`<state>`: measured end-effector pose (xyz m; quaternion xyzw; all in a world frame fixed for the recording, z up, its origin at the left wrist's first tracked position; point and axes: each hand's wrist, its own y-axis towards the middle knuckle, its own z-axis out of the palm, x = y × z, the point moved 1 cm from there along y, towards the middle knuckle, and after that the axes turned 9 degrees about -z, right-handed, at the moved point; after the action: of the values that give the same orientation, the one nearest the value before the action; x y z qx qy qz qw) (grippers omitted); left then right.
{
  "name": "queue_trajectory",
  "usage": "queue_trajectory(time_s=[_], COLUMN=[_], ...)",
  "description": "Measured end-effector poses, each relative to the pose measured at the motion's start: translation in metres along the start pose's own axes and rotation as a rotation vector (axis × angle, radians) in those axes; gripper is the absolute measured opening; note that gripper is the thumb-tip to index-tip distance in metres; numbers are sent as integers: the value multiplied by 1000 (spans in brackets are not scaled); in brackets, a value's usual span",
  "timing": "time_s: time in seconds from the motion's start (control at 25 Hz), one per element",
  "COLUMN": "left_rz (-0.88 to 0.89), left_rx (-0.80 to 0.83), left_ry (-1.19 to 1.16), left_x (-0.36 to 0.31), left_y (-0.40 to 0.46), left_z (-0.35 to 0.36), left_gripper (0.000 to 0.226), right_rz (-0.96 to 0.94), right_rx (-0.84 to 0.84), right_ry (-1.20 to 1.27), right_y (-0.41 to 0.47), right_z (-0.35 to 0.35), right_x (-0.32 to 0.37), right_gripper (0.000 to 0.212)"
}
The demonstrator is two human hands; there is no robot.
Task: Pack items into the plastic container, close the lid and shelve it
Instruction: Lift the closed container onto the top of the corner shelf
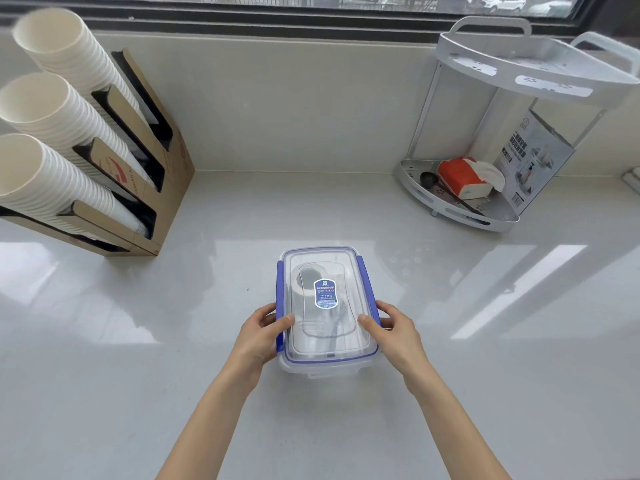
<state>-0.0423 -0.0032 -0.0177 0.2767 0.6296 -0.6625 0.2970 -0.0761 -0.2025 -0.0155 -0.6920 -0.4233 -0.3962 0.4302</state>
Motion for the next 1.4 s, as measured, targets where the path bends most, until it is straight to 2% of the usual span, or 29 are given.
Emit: queue_trajectory(time_s=[0.36, 0.64, 0.92, 1.08, 1.24, 1.4], left_rz=[86, 199, 281, 332, 364, 380], left_rx=[121, 278, 405, 491, 542, 573], left_ry=[-59, -90, -126, -137, -145, -137], left_x=[-42, -105, -178, -214, -247, -279], left_y=[-4, -12, -22, -29, -34, -36], left_z=[32, 68, 113, 139, 168, 202], left_gripper=[44, 43, 39, 28, 22, 28], right_rz=[-140, -287, -478, -493, -553, -575], right_rx=[-97, -144, -203, -222, -218, -278], right_ry=[57, 80, 5, -6, 14, -69], right_y=[24, 50, 72, 82, 95, 115], right_z=[-43, -98, -161, -195, -226, -256], right_x=[39, 97, 168, 201, 232, 255], right_gripper=[37, 31, 12, 24, 16, 26])
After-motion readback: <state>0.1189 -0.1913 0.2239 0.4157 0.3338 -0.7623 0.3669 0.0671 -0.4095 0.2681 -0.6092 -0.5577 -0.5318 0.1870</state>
